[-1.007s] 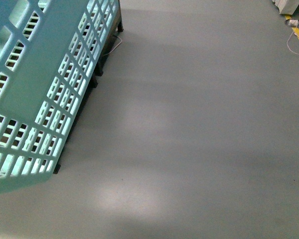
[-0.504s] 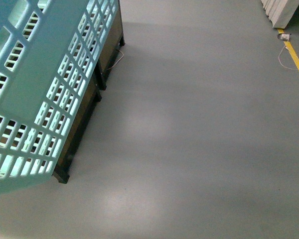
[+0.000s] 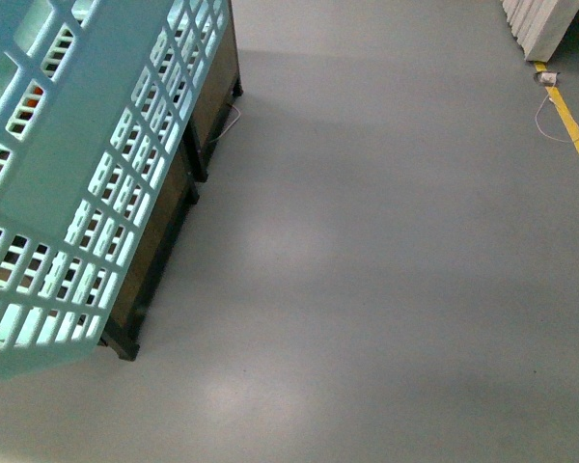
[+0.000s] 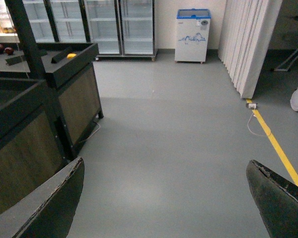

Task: Pick lemon and mango into basket

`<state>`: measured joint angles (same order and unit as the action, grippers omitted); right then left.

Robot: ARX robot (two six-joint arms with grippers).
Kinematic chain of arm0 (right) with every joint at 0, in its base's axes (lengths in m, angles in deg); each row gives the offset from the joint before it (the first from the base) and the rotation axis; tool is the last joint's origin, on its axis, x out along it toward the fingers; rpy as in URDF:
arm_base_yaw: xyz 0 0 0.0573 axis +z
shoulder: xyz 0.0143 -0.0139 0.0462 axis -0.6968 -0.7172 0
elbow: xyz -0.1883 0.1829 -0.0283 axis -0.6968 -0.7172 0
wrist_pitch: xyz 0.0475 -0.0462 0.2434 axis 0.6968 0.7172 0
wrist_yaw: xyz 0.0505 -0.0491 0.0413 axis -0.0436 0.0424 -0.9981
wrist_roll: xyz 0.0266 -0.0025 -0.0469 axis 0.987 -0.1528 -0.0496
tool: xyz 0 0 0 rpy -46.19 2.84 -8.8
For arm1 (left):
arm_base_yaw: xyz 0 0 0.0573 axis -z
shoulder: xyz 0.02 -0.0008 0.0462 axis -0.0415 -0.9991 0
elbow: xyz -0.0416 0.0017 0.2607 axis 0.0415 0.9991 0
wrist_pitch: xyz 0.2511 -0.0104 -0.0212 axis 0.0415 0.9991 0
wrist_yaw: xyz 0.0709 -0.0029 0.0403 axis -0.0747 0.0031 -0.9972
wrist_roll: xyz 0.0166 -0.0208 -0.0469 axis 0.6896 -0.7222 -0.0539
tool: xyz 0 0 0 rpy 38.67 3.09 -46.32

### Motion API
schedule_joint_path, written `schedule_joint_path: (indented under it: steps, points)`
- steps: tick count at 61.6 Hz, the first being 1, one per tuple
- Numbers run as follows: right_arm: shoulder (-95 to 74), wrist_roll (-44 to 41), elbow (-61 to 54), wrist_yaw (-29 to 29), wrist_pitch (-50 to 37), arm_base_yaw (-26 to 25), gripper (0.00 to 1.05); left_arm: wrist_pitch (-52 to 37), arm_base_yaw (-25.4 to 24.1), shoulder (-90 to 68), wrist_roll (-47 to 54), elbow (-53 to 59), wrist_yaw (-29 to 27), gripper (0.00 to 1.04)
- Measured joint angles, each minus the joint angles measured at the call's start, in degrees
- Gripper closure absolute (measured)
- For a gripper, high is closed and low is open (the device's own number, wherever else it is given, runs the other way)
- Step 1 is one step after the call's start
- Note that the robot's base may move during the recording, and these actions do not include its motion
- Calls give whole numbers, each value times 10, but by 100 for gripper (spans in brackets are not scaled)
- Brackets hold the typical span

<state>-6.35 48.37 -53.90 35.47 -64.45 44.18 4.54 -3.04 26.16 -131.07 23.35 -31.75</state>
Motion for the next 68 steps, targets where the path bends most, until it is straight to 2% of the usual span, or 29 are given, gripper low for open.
schedule_joint_path:
  steps: [10, 25, 68]
  points:
    - [0, 0, 0, 1, 0, 0, 9, 0, 3, 1, -6, 0, 15, 99]
    - [0, 0, 0, 1, 0, 0, 9, 0, 1, 1, -2, -1, -1, 99]
    - [0, 0, 0, -1, 0, 0, 9, 0, 1, 0, -2, -1, 1, 99]
